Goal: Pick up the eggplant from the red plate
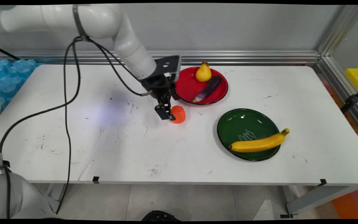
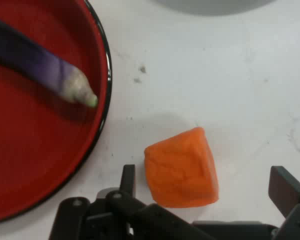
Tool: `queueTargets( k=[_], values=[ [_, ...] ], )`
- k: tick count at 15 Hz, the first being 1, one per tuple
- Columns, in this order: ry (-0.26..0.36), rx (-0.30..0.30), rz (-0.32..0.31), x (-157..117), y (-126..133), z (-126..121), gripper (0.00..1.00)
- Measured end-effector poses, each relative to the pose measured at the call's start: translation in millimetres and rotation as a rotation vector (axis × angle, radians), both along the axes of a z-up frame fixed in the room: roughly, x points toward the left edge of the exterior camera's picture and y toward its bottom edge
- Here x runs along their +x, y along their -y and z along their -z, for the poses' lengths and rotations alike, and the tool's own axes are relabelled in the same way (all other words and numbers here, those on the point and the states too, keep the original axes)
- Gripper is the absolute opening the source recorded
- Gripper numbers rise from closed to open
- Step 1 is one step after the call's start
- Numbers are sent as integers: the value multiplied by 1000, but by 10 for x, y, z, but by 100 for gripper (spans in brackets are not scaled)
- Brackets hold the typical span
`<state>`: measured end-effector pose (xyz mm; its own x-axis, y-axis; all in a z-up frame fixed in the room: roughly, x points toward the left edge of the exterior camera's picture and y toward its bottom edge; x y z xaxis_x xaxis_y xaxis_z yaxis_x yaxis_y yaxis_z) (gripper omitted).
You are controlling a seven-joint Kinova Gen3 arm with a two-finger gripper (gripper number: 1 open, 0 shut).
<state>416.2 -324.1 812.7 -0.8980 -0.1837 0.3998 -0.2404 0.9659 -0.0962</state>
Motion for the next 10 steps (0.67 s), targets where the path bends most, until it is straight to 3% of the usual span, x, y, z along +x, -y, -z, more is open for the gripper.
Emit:
queueTargets(
  k=[6,10],
  values=[
    [-44,-5,-115,332,-334,-371,100],
    [-104,-3,-253,500,-489,-596,100]
  ],
)
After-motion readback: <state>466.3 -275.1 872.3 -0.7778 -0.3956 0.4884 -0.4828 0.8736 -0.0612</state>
